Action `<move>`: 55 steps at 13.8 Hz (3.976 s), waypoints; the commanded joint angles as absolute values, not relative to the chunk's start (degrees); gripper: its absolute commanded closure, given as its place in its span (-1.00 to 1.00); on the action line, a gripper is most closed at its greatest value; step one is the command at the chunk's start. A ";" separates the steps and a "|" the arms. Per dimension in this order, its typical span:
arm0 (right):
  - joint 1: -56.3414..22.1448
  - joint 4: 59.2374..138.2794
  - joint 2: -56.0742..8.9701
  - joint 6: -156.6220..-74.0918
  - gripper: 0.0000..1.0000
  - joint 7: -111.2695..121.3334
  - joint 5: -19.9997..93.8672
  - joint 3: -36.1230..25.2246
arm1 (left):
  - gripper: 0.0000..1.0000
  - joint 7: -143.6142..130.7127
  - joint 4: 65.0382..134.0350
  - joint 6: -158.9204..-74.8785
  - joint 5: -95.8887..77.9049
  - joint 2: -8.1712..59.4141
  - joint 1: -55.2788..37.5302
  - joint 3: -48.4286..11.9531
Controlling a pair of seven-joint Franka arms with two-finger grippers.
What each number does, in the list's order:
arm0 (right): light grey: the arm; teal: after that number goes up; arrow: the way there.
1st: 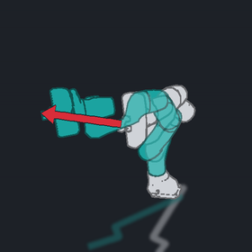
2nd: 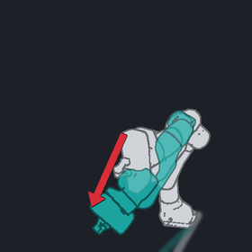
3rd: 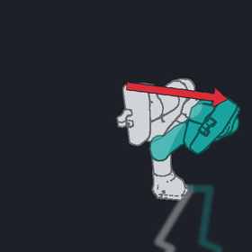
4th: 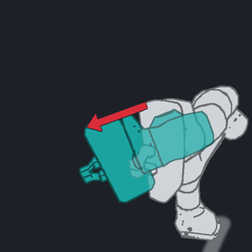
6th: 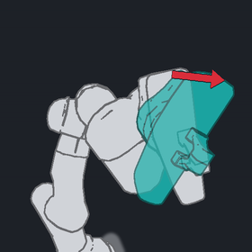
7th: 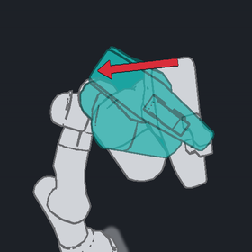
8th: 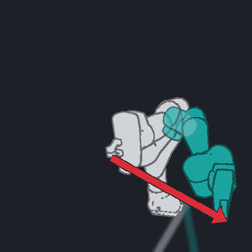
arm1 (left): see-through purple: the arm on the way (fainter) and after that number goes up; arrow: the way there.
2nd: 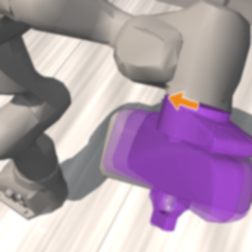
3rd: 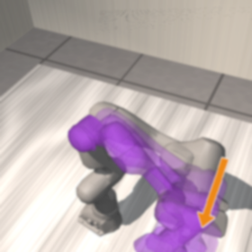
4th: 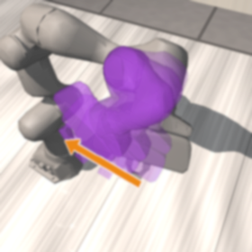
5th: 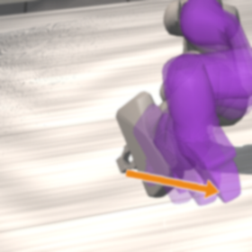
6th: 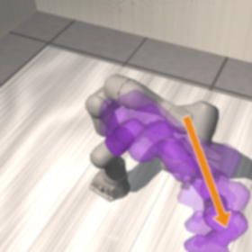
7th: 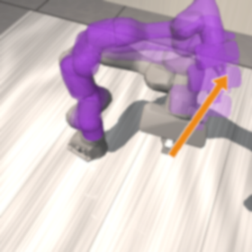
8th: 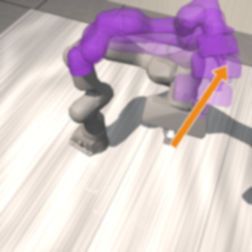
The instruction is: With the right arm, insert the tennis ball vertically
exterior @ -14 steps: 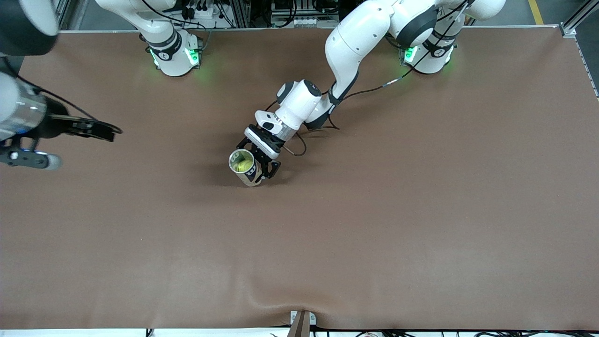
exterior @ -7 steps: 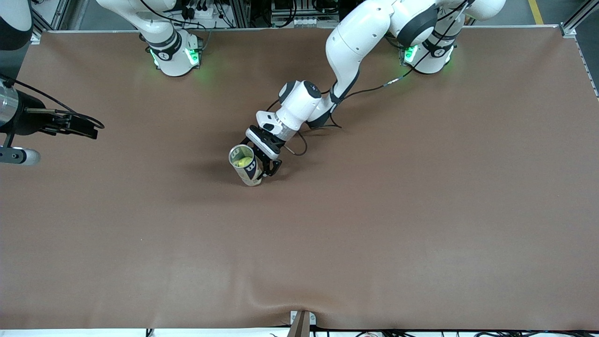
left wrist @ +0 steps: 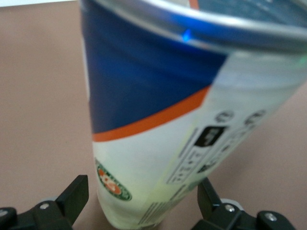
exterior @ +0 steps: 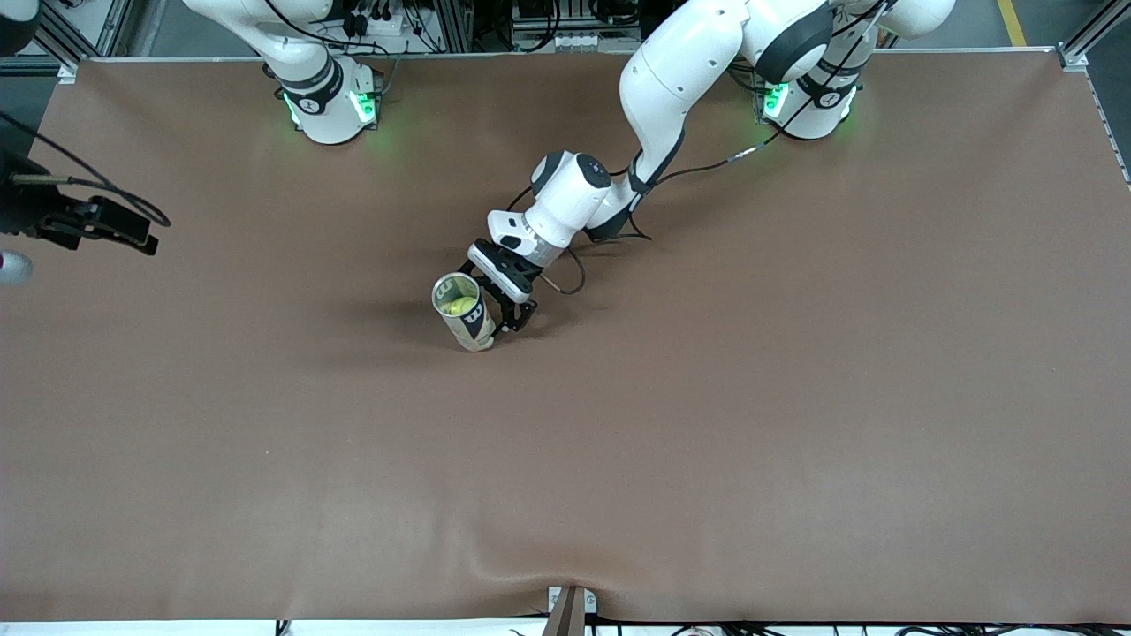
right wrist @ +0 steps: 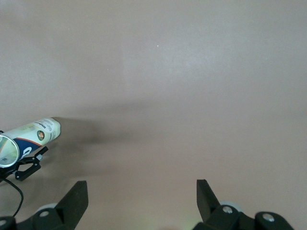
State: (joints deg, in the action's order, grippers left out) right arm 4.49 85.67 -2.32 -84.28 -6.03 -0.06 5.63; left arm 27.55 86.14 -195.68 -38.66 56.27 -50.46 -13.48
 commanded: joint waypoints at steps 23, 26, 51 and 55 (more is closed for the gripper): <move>-5.18 87.29 0.09 -86.92 -1.00 0.35 -5.00 -4.75 | -1.00 7.74 109.50 -161.49 -38.59 30.43 -43.60 -13.18; -4.92 86.58 -0.09 -86.92 -1.00 2.70 -5.10 -4.83 | -1.00 4.85 111.62 -151.39 -35.96 24.45 -39.04 -12.57; -1.85 86.84 -0.44 -86.13 -1.00 5.01 -2.90 -5.10 | -1.00 0.44 87.99 -97.39 1.32 8.80 2.29 -2.63; -1.76 86.84 -0.44 -86.13 -1.00 5.10 -2.90 -5.10 | -1.00 0.44 82.44 -92.03 0.53 9.14 1.85 -3.08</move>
